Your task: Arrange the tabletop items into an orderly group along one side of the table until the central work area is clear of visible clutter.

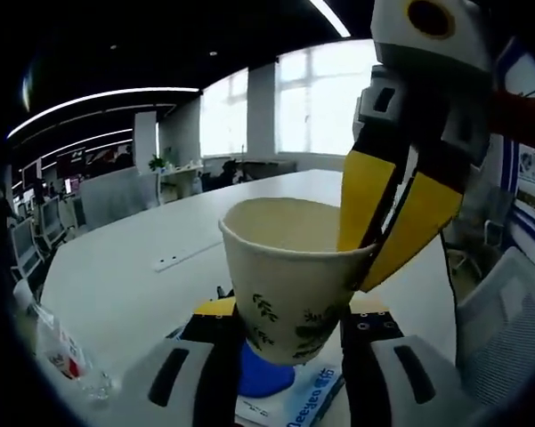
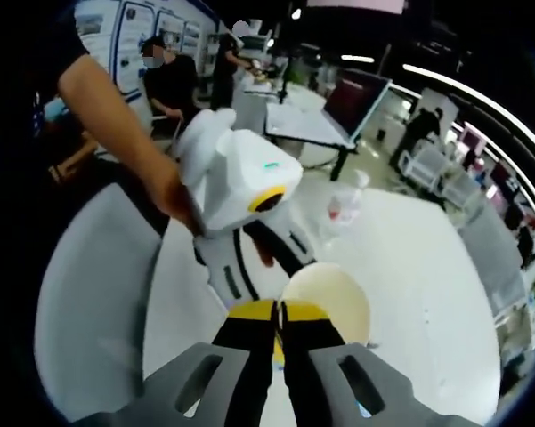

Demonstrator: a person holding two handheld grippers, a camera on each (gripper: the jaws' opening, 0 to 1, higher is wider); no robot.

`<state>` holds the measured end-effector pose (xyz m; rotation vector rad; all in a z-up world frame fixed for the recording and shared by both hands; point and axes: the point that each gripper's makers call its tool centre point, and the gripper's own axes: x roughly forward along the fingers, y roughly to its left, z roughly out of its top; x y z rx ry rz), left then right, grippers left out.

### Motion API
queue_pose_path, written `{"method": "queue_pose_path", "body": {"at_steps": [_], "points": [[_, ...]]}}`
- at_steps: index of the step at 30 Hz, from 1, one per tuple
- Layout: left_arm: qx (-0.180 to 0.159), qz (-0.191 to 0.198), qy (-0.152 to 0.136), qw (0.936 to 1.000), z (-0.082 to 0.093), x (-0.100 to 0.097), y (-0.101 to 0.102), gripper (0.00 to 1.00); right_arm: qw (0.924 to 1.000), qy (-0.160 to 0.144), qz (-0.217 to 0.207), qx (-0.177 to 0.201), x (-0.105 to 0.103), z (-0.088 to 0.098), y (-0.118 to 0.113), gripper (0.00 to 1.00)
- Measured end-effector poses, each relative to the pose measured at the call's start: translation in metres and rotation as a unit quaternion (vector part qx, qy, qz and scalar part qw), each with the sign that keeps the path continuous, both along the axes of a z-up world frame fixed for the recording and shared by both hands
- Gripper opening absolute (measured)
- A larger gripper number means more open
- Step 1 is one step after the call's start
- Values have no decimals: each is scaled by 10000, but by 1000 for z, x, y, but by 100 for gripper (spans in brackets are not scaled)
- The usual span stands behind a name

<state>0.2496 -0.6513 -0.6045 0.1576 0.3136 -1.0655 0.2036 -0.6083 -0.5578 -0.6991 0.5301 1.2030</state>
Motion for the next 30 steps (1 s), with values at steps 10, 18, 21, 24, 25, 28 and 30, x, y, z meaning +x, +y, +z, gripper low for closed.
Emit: {"method": "queue_pose_path", "body": {"at_steps": [10,18,21,24,25,28,30], "points": [[6,26,-49,10000,0,-1,2,42,9994,69,-146,311,-1,5,5,12],[-11,151,-25,9999,-1,4,9,42,9979,-9,-403,509,3,15,-5,22],[-54,228,10,9997,-1,7,11,42,9969,-41,-505,599,4,18,-7,31],[-125,309,62,9994,-1,9,13,42,9952,-89,-633,737,5,20,-10,41],[-141,325,79,9993,-1,10,14,42,9945,-71,-704,766,5,20,-12,43],[-139,360,99,9992,-3,11,16,42,9937,-75,-767,819,3,18,-16,44],[-149,374,100,9991,-2,12,17,42,9932,-68,-811,826,2,17,-18,45]]}}
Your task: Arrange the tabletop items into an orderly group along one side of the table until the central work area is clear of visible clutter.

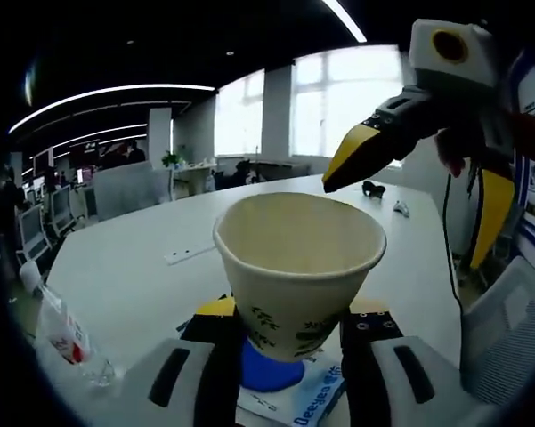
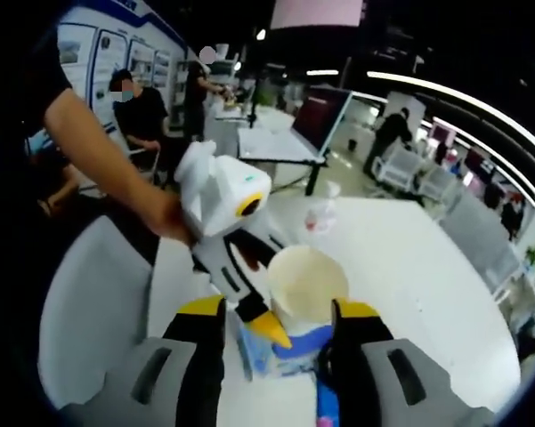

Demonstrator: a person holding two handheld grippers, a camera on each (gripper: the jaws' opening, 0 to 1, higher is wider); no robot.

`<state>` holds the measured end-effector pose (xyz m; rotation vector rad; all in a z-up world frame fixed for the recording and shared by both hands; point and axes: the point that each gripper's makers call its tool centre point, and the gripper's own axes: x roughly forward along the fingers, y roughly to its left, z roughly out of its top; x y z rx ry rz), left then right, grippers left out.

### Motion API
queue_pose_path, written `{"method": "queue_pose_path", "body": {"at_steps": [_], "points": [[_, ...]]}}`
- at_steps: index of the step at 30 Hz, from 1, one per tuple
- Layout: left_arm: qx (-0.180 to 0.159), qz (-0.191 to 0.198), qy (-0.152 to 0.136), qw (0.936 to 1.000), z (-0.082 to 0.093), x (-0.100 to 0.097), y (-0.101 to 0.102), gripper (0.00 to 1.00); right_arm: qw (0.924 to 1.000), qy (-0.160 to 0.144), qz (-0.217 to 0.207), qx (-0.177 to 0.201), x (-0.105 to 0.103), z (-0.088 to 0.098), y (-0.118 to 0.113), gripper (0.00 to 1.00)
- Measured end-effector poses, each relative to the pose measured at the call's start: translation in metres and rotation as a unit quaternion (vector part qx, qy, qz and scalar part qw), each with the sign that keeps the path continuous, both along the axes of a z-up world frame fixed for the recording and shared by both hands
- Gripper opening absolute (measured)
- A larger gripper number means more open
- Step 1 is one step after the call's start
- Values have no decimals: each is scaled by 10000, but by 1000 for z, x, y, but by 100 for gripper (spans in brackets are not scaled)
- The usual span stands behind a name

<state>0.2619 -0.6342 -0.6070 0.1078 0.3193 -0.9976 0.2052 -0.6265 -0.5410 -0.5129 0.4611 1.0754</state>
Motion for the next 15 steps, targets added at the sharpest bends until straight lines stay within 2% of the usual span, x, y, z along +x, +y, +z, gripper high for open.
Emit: {"method": "queue_pose_path", "body": {"at_steps": [8,15], "points": [[-33,103,10,9999,3,5,5,42,9992,9,-335,198,4,2,-7,65],[18,215,23,9998,1,10,12,42,9961,10,-730,487,9,1,-17,86]]}}
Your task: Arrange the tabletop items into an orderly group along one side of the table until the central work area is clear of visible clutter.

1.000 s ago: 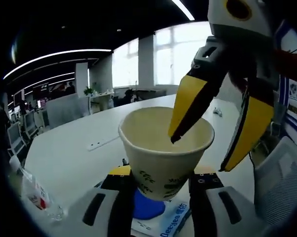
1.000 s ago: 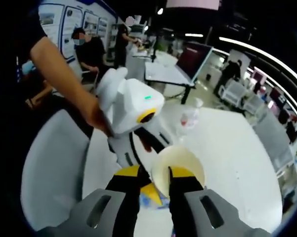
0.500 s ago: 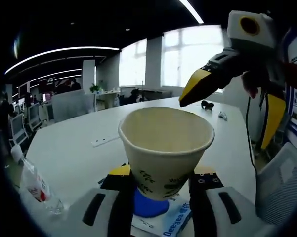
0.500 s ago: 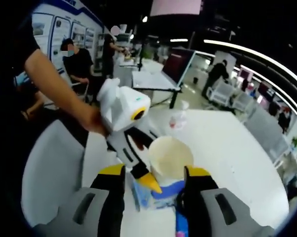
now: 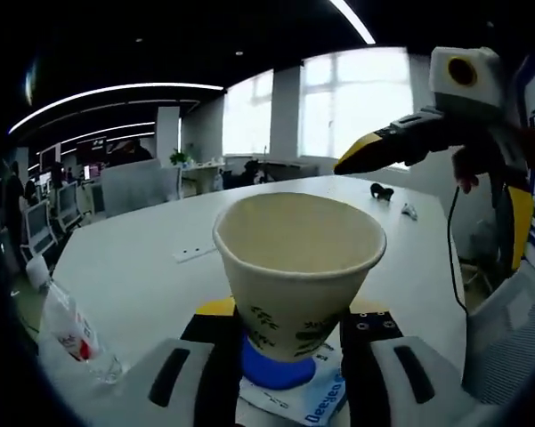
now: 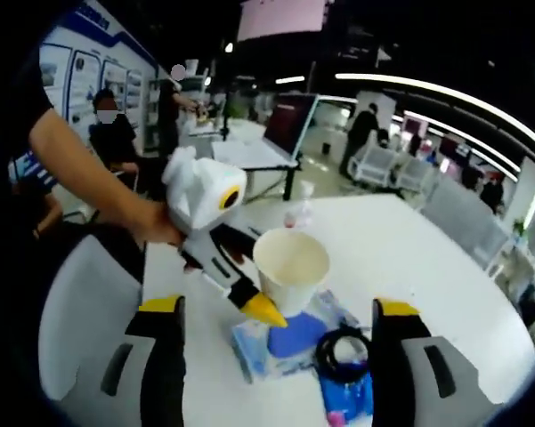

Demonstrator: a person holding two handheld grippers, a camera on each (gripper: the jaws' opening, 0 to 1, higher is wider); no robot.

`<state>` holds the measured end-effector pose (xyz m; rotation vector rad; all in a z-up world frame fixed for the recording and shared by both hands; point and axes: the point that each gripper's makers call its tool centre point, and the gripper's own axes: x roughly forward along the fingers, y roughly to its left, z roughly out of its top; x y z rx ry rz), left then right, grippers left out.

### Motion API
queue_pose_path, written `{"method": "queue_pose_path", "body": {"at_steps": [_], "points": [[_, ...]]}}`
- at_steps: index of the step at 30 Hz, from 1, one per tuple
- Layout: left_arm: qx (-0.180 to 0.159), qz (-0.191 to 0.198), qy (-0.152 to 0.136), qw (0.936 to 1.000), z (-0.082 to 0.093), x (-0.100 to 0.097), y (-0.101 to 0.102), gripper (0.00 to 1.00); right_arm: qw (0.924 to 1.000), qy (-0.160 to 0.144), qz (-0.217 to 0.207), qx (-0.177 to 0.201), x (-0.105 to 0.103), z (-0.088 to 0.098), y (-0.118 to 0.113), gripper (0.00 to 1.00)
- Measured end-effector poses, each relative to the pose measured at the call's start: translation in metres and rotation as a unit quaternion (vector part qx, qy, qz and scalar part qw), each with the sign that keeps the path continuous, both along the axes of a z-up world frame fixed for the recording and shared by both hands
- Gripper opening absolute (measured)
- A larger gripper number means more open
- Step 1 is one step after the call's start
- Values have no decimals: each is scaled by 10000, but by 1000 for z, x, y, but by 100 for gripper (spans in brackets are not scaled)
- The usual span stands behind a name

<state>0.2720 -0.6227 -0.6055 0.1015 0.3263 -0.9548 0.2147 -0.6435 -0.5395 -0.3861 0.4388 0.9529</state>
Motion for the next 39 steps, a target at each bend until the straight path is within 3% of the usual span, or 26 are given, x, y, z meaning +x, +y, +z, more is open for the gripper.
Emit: {"method": "queue_pose_path", "body": {"at_steps": [12,34,39], "points": [[-6,226,-18,9997,3,11,14,42,9974,6,-610,390,-2,-2,-21,99],[84,468,84,9988,-15,38,32,42,9894,220,-1323,559,-13,-24,-55,100],[85,625,-22,9980,-19,49,38,42,9874,278,-1466,524,-18,-32,-65,100]]}}
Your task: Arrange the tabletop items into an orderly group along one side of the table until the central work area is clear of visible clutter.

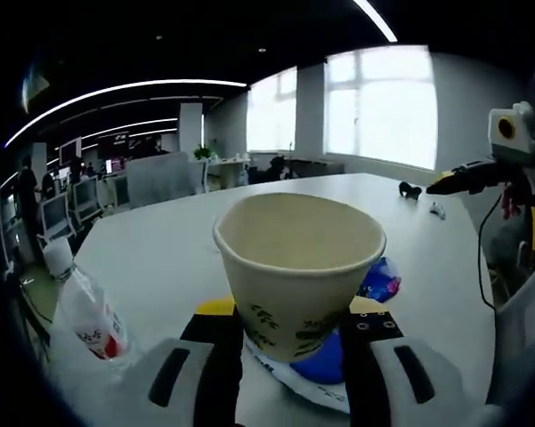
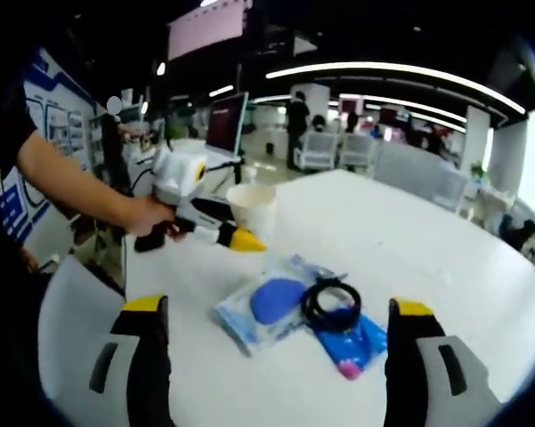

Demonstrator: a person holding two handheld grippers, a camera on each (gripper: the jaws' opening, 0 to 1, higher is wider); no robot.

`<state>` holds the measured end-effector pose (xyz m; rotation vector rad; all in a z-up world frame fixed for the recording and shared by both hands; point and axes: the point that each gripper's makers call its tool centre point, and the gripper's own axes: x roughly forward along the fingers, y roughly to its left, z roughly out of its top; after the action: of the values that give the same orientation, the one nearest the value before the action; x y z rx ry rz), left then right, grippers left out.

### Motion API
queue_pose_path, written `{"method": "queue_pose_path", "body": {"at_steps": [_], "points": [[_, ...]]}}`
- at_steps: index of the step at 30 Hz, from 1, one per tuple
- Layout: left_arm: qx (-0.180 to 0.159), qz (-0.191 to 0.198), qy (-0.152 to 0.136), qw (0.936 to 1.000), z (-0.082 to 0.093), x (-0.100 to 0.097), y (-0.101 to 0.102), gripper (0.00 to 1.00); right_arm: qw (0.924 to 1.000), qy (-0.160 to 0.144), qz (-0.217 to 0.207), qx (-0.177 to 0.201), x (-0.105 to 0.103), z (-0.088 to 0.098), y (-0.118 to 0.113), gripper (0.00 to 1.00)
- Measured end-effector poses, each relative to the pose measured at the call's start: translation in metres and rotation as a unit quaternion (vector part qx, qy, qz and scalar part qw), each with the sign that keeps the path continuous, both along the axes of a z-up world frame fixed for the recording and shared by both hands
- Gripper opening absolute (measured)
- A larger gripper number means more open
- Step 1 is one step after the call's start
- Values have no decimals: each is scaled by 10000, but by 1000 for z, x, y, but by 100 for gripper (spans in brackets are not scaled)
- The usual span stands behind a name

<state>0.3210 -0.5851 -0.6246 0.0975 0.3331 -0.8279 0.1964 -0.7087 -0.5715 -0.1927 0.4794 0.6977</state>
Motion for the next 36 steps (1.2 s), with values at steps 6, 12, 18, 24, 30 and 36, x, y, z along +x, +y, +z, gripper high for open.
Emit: {"method": "queue_pose_path", "body": {"at_steps": [6,12,18,24,30,36], "points": [[-52,171,5,9998,-3,12,3,42,9998,82,-165,60,-5,-7,-11,100],[-24,337,-57,9994,-7,23,9,42,9994,90,-303,135,-9,-11,-17,100],[-3,552,53,9985,-19,32,19,42,9991,180,-366,144,-18,-20,-21,100],[-3,766,147,9970,-30,41,26,42,9986,229,-438,170,-22,-23,-27,100],[12,939,170,9954,-37,49,31,42,9986,273,-420,167,-24,-28,-31,100],[-6,1114,210,9936,-44,63,34,42,9988,294,-367,141,-27,-30,-34,100]]}}
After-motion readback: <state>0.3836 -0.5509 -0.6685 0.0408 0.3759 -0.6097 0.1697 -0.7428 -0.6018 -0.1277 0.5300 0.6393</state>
